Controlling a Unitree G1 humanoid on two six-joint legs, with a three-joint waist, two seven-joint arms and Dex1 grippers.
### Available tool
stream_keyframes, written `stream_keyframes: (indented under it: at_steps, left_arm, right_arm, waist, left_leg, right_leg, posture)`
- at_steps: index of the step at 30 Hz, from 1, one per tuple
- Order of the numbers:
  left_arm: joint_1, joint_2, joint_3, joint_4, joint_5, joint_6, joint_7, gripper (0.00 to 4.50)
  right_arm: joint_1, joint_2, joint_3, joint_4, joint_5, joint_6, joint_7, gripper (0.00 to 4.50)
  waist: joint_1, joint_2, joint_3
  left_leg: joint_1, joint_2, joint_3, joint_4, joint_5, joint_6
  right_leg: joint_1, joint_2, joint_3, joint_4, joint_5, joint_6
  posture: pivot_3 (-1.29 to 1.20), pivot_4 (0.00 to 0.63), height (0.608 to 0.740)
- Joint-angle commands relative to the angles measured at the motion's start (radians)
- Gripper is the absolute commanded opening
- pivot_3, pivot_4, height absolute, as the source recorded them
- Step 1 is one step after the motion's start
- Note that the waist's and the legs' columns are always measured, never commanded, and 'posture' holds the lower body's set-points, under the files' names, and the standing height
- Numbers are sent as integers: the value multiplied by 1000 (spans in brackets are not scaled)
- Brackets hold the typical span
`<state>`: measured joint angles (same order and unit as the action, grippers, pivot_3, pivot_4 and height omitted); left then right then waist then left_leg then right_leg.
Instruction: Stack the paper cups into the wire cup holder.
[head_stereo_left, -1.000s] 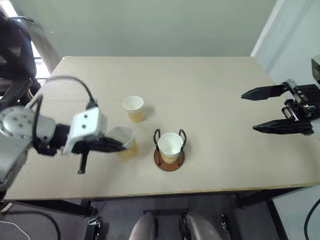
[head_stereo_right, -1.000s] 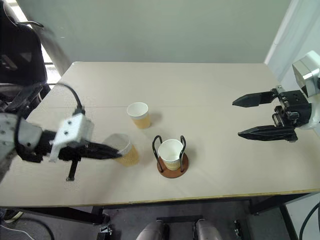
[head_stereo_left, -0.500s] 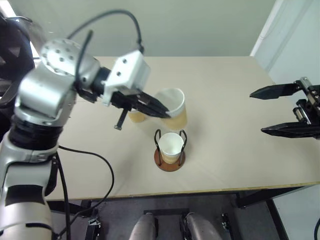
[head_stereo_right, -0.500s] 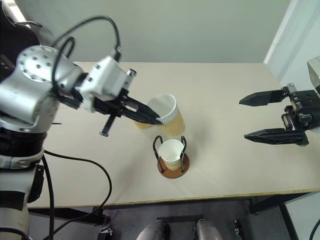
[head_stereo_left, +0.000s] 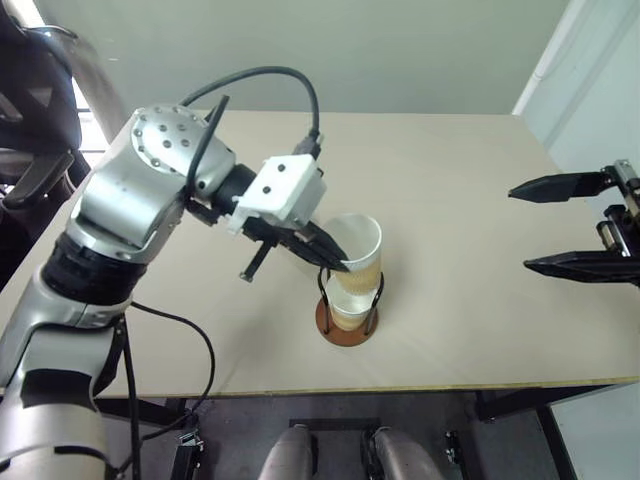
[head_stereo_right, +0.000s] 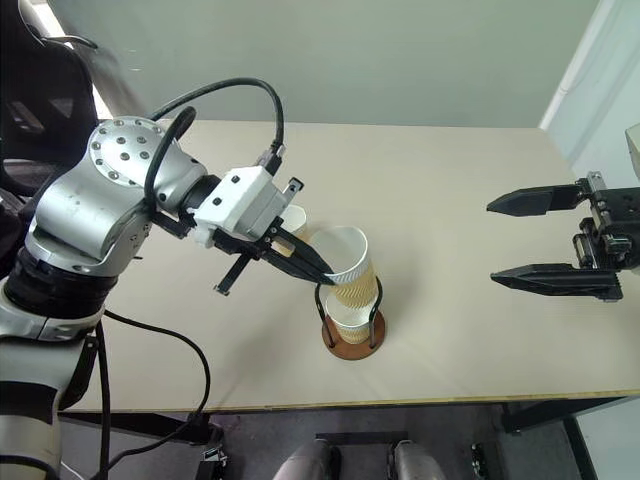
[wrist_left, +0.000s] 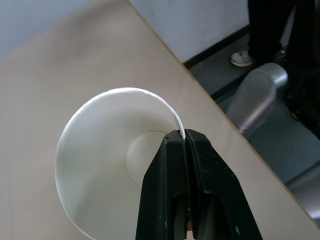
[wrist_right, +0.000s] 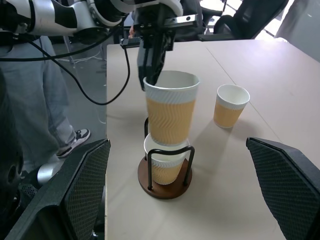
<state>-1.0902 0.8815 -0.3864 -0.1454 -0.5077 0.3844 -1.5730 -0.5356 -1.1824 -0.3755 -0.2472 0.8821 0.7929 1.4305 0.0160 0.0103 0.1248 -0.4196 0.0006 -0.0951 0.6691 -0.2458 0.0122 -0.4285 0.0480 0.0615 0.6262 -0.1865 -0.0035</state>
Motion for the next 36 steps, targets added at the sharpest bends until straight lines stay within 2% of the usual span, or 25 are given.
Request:
stream_keyframes:
  at_steps: [1, 9, 22, 23, 24, 31, 36]
  left_arm:
    - [2, -6, -13, 2, 29, -56, -41, 59]
    - [10, -35, -52, 57, 93, -133, -41, 59]
    - [11, -65, -73, 77, 96, -132, -41, 59]
    - [8, -69, -72, 78, 94, -129, -41, 433]
    - [8, -71, -73, 79, 95, -129, -41, 588]
    - [11, -83, -68, 93, 118, -150, -41, 2876]
    - [-15, -132, -1, 146, 145, -134, 23, 4474]
  right_arm:
    - [-3, -24, -44, -29, 30, -1, -9, 4500]
    - [14, -37, -56, -50, 38, 6, -31, 4500]
    - [60, -48, -85, -87, 54, 24, -74, 4500]
    - [61, -48, -85, -89, 55, 25, -76, 4500]
    - [62, -48, -87, -91, 56, 27, -79, 4500]
    - [75, -53, -91, -98, 63, 25, -90, 4500]
    - [100, -76, -75, -82, 33, 18, -82, 4500]
  waist:
    - [0, 0, 0]
    - [0, 0, 0]
    - [1, 0, 0]
    - [1, 0, 0]
    - [1, 0, 0]
    - [1, 0, 0]
    - [3, 0, 0]
  left_leg:
    - [0, 0, 0, 0, 0, 0]
    - [0, 0, 0, 5, 0, 1]
    - [0, -1, 0, 7, -1, 2]
    - [0, -1, 0, 7, -1, 2]
    - [0, -1, 0, 7, -1, 2]
    - [0, -1, 0, 7, -2, 3]
    - [-1, -1, 0, 9, -2, 4]
  right_leg:
    - [0, 0, 0, 0, 0, 0]
    - [2, 0, 0, 0, 0, 1]
    - [3, 0, 1, 0, 0, 3]
    - [3, 0, 1, 0, 0, 3]
    - [3, 0, 1, 0, 0, 3]
    - [3, 0, 2, 0, -1, 4]
    - [4, 0, 2, 0, -1, 4]
  posture:
    - [0, 150, 740]
    - [0, 150, 740]
    - [0, 150, 740]
    - [0, 150, 740]
    - [0, 150, 740]
    - [0, 150, 740]
    - [0, 150, 740]
